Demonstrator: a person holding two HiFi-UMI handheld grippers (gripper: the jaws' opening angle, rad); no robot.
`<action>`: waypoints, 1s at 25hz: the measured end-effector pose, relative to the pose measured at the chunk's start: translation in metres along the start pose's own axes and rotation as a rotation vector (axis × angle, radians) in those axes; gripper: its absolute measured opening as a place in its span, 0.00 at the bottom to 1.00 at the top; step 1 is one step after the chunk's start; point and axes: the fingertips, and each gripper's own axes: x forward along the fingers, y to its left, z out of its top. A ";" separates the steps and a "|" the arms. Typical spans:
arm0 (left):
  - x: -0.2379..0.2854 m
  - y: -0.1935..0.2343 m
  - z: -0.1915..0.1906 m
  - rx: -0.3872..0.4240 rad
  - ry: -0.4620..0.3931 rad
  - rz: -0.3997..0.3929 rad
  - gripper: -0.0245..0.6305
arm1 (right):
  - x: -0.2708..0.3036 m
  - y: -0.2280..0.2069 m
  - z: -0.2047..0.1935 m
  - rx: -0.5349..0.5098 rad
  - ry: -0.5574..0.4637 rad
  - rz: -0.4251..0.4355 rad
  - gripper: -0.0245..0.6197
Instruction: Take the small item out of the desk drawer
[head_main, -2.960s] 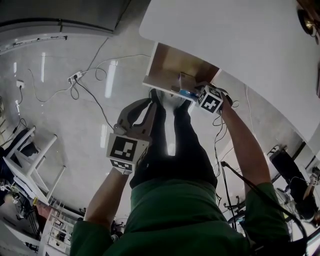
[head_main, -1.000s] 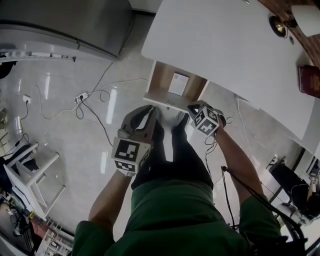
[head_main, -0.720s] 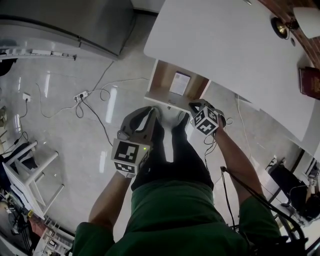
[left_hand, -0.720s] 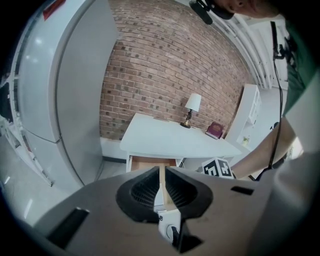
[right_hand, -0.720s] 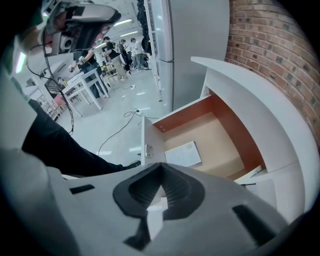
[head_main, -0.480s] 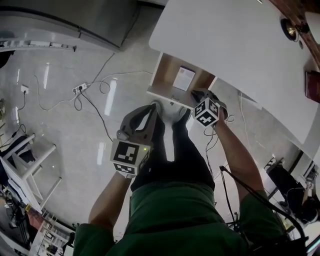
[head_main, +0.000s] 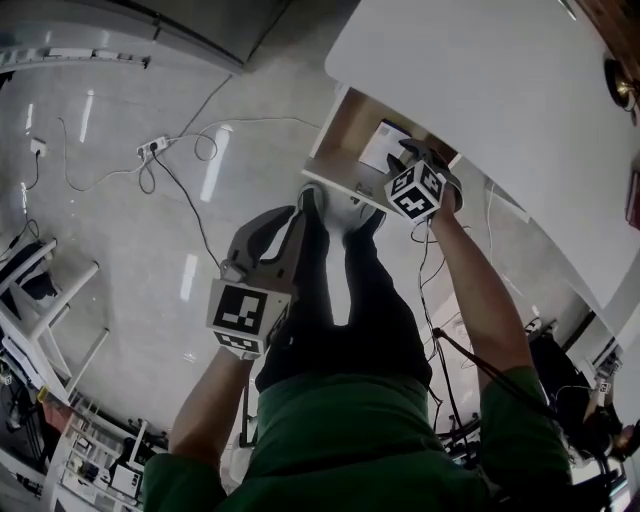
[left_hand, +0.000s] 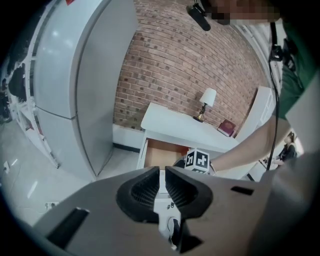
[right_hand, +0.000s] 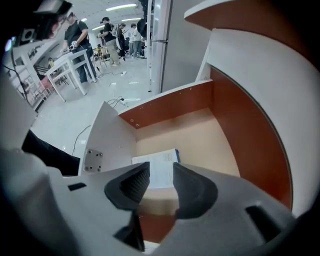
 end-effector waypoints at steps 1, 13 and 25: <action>0.002 0.003 -0.004 -0.008 0.004 0.006 0.09 | 0.008 -0.002 0.001 -0.014 0.009 0.001 0.27; 0.013 0.021 -0.046 -0.087 0.064 0.027 0.09 | 0.071 -0.020 -0.005 -0.094 0.119 0.065 0.33; 0.016 0.019 -0.053 -0.123 0.076 0.031 0.09 | 0.082 -0.014 -0.011 -0.062 0.123 0.133 0.29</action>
